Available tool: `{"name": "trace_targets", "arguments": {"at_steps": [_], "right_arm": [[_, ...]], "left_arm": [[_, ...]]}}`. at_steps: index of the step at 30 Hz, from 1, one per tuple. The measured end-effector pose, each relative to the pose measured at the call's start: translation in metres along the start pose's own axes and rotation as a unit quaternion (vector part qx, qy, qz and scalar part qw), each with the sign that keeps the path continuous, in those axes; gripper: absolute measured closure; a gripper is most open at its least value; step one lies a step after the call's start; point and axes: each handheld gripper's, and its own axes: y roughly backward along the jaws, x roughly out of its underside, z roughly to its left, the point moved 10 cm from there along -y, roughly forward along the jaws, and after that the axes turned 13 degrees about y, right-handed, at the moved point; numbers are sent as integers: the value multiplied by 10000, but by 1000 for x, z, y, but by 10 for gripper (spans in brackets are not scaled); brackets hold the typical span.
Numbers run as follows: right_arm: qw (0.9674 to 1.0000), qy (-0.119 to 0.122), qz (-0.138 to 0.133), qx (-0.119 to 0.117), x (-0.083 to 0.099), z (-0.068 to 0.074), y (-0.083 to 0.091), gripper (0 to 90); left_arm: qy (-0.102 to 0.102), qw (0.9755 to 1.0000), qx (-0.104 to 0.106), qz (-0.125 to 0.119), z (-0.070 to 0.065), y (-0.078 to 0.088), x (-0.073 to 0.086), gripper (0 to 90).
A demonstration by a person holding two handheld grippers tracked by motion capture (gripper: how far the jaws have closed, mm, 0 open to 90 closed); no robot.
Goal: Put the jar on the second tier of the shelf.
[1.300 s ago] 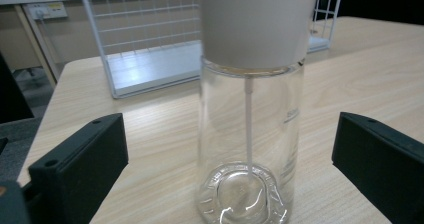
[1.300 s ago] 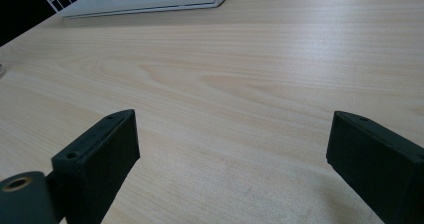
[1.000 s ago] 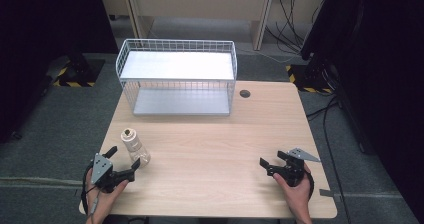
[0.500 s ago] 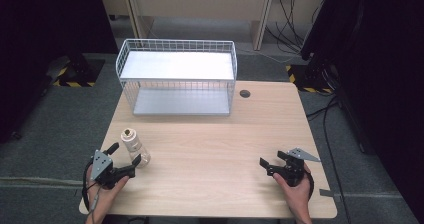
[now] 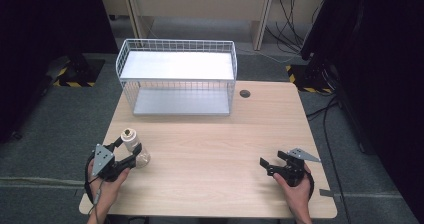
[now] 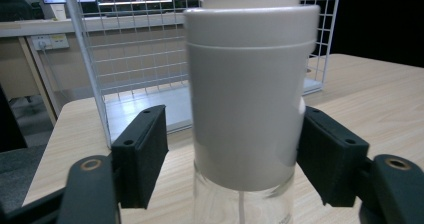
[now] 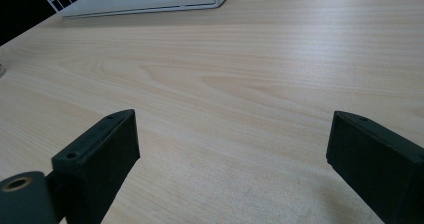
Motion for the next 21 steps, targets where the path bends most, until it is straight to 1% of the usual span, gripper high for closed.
{"name": "trace_targets", "arguments": {"at_steps": [3, 6, 7, 14, 18, 19, 21], "right_arm": [[10000, -2, 12, -3, 0, 0, 0, 70], [10000, 0, 3, 1, 0, 0, 0, 70], [10000, 0, -3, 3, 0, 0, 0, 70], [10000, -4, 5, -3, 0, 0, 0, 70], [10000, -4, 12, -7, 0, 0, 0, 70], [10000, -3, 11, -6, 0, 0, 0, 70], [10000, -7, 10, -3, 0, 0, 0, 71]], "left_arm": [[-56, 10000, 42, 31, -1, -1, 0, 378], [-53, 9999, 109, 34, -4, -2, 0, 437], [-22, 9999, 111, 23, -4, -2, 0, 455], [50, 10000, 50, 41, -4, -4, -1, 458], [195, 9998, 76, -4, -3, -4, -4, 459], [188, 9998, 76, -14, -3, -3, -5, 459], [111, 9999, 51, -44, -4, -3, -9, 458]]}}
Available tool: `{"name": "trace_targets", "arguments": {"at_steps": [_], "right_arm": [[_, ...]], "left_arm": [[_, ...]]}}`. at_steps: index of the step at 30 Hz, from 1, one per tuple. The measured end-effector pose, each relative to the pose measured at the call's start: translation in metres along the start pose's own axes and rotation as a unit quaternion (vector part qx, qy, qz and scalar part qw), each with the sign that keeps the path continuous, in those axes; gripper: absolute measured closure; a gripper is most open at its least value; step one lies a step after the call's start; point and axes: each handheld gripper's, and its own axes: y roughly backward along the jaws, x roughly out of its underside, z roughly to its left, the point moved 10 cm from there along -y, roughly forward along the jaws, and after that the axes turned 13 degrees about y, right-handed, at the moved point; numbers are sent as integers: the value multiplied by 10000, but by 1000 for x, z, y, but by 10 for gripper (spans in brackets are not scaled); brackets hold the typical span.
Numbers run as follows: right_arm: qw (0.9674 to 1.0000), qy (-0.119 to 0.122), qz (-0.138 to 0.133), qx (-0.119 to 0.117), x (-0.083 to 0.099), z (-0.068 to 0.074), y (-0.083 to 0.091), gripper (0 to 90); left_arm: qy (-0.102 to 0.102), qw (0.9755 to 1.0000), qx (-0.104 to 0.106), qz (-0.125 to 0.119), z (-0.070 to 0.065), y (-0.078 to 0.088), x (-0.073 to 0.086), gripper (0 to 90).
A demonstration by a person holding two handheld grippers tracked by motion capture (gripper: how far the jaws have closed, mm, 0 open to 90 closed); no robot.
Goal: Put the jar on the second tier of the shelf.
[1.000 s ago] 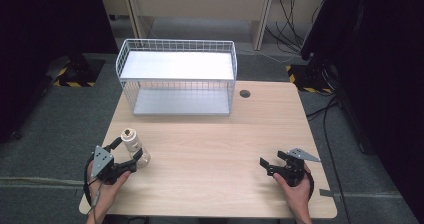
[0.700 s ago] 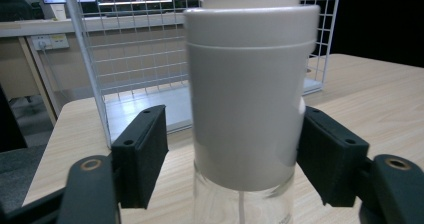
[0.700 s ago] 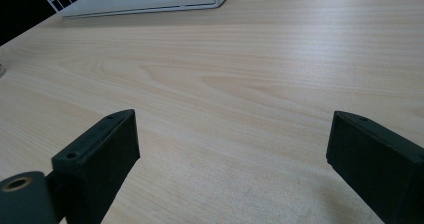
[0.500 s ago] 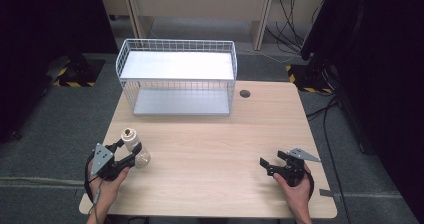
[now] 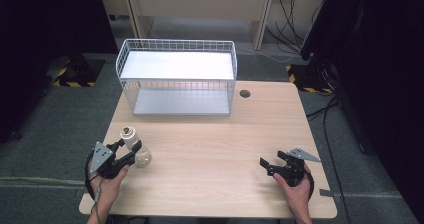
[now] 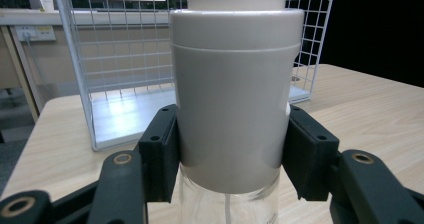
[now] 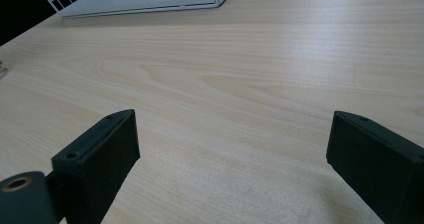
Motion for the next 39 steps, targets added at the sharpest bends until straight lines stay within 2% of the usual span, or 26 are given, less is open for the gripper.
{"name": "trace_targets", "arguments": {"at_steps": [12, 17, 39], "right_arm": [[10000, 1, 0, -2, 0, 0, 0, 70], [10000, -2, -4, -3, 0, 0, 0, 71], [10000, -11, 0, -14, 0, 0, 0, 70]], "left_arm": [[-43, 9997, 11, -254, -8, -6, -26, 458], [-135, 9995, 35, -269, -12, -12, -35, 459], [-189, 9987, 81, -464, -24, -34, -74, 458]]}}
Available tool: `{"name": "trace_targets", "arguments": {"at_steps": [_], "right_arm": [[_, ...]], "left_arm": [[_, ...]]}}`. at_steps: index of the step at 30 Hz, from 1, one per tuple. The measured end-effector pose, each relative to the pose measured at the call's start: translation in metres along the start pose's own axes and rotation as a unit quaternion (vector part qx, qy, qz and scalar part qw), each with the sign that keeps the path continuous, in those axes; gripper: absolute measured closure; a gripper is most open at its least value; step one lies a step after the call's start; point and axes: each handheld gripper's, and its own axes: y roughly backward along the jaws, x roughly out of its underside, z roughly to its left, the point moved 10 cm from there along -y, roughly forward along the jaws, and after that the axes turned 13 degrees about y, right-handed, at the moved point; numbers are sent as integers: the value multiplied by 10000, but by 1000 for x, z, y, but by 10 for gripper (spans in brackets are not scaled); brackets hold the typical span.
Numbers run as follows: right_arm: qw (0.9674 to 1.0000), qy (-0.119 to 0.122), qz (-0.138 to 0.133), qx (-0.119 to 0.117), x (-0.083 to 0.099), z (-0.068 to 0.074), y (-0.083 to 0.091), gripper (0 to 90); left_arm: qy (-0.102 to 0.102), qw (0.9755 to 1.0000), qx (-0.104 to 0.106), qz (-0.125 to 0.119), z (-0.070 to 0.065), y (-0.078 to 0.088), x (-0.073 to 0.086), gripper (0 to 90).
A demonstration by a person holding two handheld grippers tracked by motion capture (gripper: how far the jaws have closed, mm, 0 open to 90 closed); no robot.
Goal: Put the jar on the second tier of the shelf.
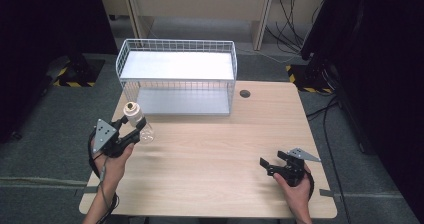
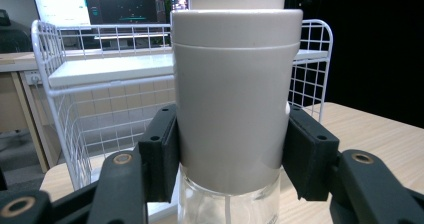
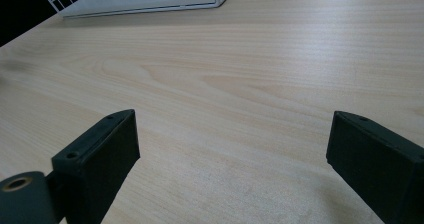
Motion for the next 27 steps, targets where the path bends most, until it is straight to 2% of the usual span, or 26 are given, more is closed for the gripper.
{"name": "trace_targets", "arguments": {"at_steps": [27], "right_arm": [[10000, -11, -8, -17, 0, 0, 0, 71]], "left_arm": [[-23, 9999, -19, -132, -5, -32, -38, 458]]}}
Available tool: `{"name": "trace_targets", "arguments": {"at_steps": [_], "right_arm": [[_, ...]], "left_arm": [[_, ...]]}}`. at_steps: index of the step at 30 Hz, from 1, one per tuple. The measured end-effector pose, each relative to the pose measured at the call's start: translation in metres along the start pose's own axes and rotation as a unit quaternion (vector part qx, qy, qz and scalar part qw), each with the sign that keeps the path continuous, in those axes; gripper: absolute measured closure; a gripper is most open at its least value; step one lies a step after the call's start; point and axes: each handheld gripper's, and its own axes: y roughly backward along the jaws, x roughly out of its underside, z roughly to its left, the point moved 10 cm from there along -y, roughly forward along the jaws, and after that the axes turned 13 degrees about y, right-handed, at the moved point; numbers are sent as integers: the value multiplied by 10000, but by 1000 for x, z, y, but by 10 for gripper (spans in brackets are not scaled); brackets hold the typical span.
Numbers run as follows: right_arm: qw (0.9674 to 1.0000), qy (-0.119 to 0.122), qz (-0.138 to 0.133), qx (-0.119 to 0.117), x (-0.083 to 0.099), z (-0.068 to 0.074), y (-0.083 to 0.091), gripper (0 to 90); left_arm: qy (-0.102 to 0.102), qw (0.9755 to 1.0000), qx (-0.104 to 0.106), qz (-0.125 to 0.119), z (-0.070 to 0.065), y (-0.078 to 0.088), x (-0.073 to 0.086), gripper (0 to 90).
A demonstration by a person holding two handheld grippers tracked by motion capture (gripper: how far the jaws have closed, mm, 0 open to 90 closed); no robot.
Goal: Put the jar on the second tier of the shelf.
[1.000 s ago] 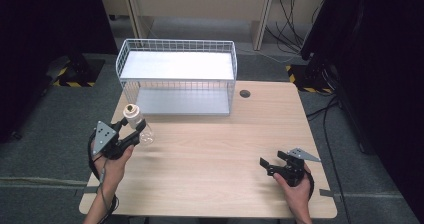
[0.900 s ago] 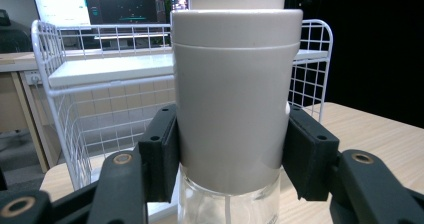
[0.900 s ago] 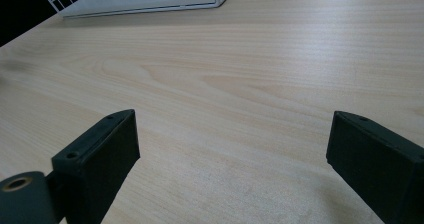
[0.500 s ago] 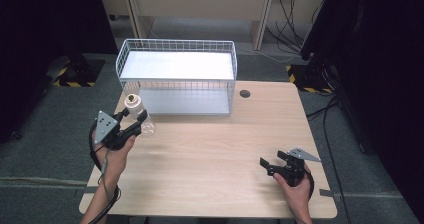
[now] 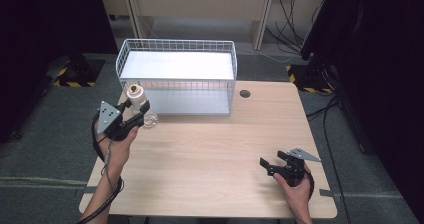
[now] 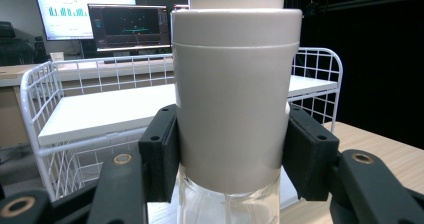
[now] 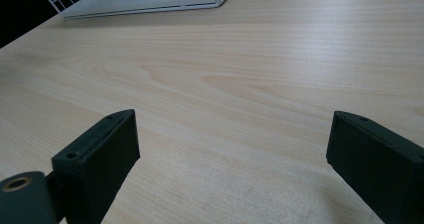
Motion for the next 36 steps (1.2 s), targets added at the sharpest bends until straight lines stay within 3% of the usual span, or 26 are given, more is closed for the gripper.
{"name": "trace_targets", "arguments": {"at_steps": [36], "right_arm": [[10000, 6, 13, -19, 0, 0, 0, 71]], "left_arm": [[-27, 9996, -174, -201, 2, -38, -53, 459]]}}
